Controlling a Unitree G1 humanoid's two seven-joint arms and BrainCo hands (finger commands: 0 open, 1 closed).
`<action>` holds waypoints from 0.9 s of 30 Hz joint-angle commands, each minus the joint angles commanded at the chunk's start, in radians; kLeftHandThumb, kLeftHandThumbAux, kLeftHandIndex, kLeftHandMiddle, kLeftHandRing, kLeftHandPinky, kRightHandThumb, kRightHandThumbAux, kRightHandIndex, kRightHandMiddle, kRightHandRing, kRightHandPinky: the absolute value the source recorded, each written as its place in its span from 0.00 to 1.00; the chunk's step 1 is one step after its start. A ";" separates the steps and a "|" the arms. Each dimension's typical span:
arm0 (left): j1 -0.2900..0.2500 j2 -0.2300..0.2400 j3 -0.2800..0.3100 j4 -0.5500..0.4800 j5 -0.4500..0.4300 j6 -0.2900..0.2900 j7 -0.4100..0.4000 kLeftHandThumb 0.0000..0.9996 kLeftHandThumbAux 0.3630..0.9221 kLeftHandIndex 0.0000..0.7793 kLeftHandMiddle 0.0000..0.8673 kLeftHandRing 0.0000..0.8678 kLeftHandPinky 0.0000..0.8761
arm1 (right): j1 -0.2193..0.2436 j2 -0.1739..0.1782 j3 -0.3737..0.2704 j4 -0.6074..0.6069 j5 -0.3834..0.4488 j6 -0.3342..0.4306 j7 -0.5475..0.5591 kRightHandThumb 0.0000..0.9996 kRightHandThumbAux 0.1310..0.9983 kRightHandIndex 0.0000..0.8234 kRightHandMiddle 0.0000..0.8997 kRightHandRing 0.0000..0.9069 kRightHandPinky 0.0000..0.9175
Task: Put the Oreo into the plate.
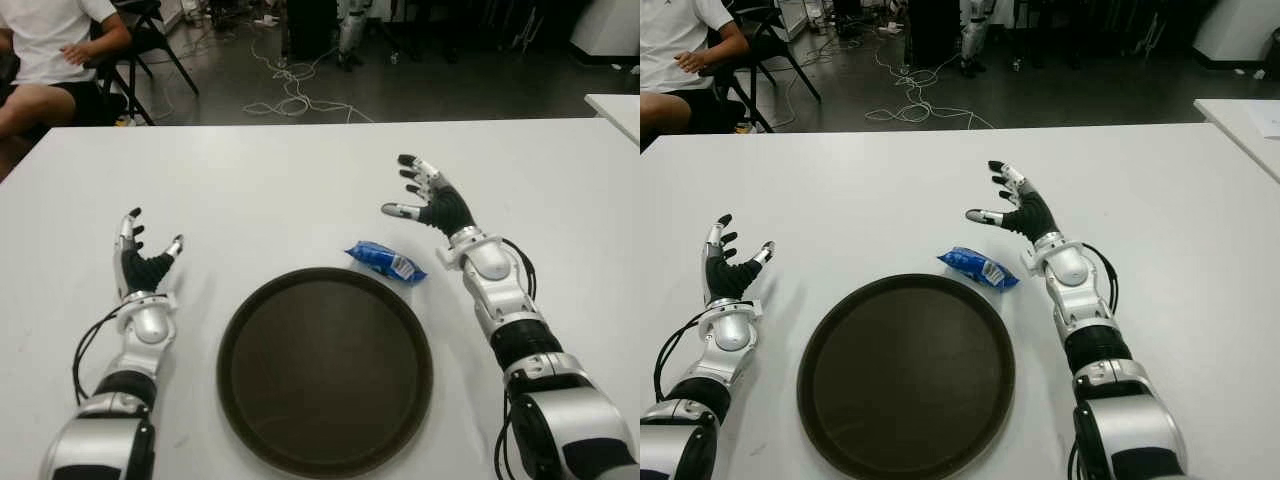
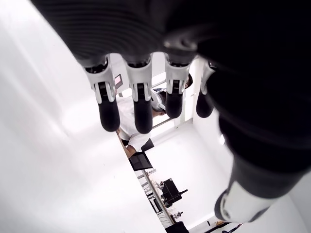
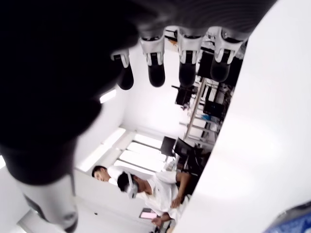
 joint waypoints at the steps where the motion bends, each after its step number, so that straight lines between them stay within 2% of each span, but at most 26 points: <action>1: 0.000 -0.001 0.001 0.000 -0.002 -0.001 -0.002 0.31 0.74 0.17 0.13 0.15 0.21 | 0.003 -0.002 0.002 -0.004 0.000 -0.001 0.003 0.00 0.75 0.12 0.14 0.10 0.06; 12: 0.000 -0.003 0.002 0.000 -0.003 0.000 -0.004 0.28 0.74 0.16 0.12 0.14 0.20 | 0.018 -0.006 0.022 -0.035 -0.020 -0.005 -0.006 0.00 0.76 0.13 0.13 0.11 0.08; 18: -0.002 0.000 -0.003 0.002 0.004 0.007 0.003 0.30 0.74 0.16 0.14 0.15 0.19 | 0.028 -0.005 0.032 -0.057 -0.049 0.002 -0.033 0.00 0.74 0.11 0.10 0.08 0.05; 27: -0.006 0.001 0.000 0.008 0.000 0.011 0.002 0.31 0.72 0.16 0.14 0.15 0.20 | 0.041 -0.010 0.065 -0.096 -0.115 0.047 -0.089 0.00 0.70 0.11 0.09 0.09 0.08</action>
